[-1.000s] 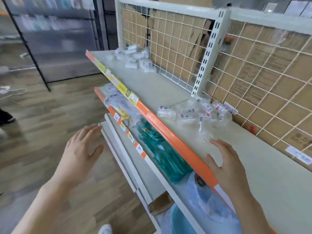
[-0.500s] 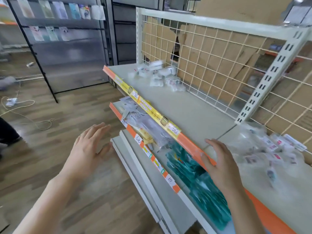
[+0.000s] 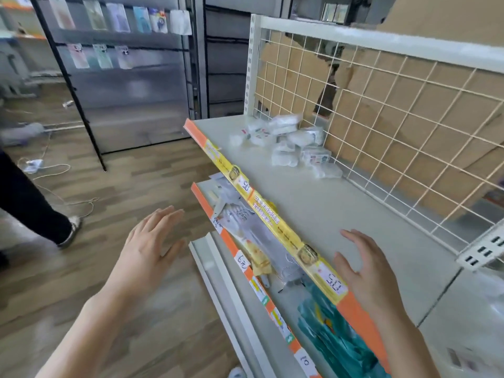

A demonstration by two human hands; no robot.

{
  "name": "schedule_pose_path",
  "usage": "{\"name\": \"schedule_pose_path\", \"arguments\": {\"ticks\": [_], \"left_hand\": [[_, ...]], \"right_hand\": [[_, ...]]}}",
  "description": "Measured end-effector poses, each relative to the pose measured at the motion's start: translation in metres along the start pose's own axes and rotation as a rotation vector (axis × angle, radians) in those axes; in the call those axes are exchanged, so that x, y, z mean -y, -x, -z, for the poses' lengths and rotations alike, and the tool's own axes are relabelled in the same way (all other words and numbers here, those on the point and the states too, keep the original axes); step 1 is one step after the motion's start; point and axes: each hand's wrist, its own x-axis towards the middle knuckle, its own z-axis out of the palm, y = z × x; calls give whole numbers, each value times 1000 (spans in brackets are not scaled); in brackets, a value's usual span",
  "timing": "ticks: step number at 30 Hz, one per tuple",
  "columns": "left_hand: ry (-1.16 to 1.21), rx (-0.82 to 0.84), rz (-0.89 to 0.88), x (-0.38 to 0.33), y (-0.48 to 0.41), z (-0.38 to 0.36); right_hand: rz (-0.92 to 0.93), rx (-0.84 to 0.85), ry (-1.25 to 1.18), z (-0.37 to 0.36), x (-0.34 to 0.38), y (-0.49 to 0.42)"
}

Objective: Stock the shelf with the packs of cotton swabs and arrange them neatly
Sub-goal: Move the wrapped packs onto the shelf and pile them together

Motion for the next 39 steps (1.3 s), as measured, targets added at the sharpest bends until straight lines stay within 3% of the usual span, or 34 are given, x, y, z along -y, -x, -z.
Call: {"name": "schedule_pose_path", "arguments": {"ticks": [9, 21, 28, 34, 39], "left_hand": [[69, 54, -123, 1, -135, -60], [208, 226, -252, -21, -274, -165], [293, 264, -403, -32, -358, -207], [223, 384, -608, -30, -409, -237], [347, 406, -651, -27, -425, -248]], "right_hand": [[-33, -41, 25, -20, -21, -123], [-119, -25, 96, -54, -53, -203], [-325, 2, 145, -94, -61, -259], [-448, -38, 271, -128, -54, -295], [-517, -135, 292, -137, -44, -302]]}}
